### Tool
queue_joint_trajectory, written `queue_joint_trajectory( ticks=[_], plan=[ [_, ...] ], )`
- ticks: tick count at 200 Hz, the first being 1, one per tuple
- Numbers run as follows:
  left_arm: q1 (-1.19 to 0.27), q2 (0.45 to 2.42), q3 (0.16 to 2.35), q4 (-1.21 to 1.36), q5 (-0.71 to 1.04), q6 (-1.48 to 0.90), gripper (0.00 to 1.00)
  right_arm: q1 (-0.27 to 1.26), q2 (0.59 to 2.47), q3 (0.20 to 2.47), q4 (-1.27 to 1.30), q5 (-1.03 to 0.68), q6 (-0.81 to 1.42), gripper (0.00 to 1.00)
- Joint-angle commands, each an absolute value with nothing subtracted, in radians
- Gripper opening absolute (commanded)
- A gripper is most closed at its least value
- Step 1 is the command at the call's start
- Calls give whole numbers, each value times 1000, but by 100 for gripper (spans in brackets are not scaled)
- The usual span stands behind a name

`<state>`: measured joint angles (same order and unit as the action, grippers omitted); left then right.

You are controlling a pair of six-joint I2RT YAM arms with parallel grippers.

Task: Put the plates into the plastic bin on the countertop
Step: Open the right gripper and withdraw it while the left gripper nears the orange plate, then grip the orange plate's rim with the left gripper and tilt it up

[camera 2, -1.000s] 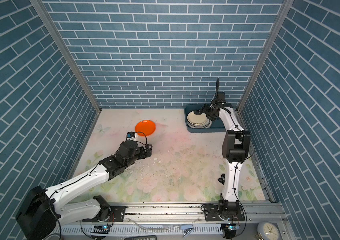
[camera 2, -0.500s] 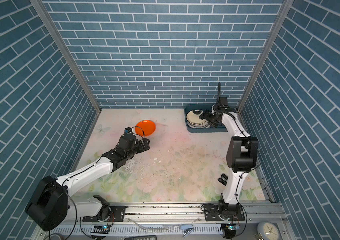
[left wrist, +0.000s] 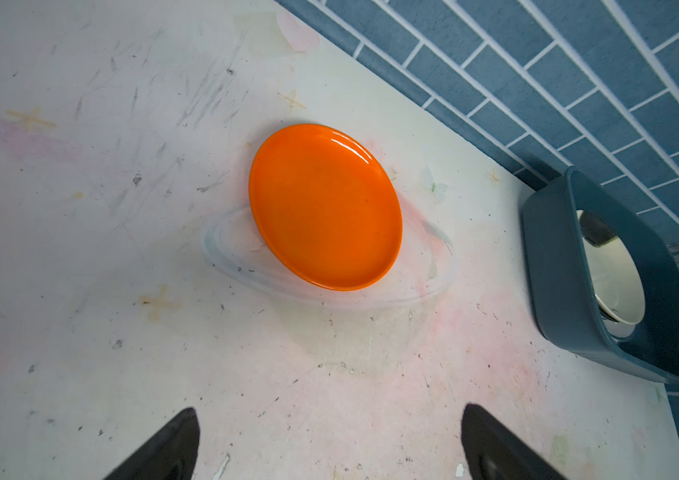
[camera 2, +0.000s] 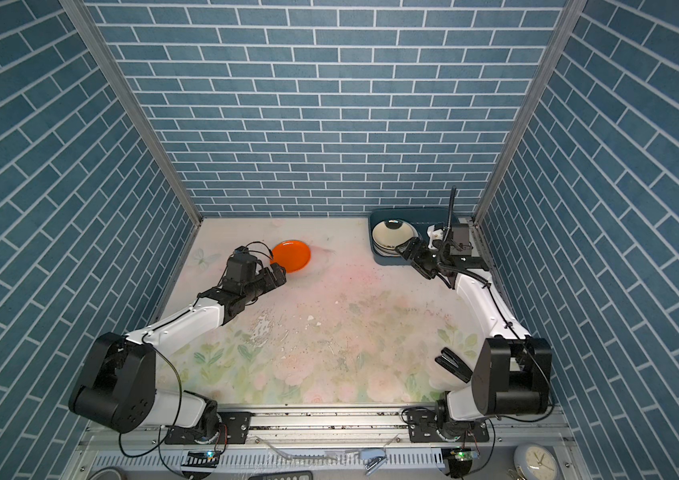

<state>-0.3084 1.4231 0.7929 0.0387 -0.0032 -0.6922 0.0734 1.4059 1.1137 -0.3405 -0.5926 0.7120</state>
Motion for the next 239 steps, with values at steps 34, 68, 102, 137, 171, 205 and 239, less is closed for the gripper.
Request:
queue_joint_trajectory(
  ticks=[34,68,102,137,171,205,239],
  plan=[
    [-222,1469,812,51,43,-737,100,74,1203,947,-244,-703,743,78],
    [-181,1553,841,81,126,-769,100,74,1138,822,-199,-745,756,79],
    [-148,1653,853,151,193,-803,100,74,1077,717,-156,-766,758,79],
    [-117,1783,876,279,281,-860,96,73,1071,693,-179,-777,739,79],
    [-117,1877,942,296,290,-879,85,73,1065,671,-149,-756,748,79],
    [-117,1934,996,282,269,-883,74,72,1101,683,-142,-759,749,79],
    [-117,1994,1064,247,273,-882,49,73,1118,680,-128,-753,758,79]
  ],
)
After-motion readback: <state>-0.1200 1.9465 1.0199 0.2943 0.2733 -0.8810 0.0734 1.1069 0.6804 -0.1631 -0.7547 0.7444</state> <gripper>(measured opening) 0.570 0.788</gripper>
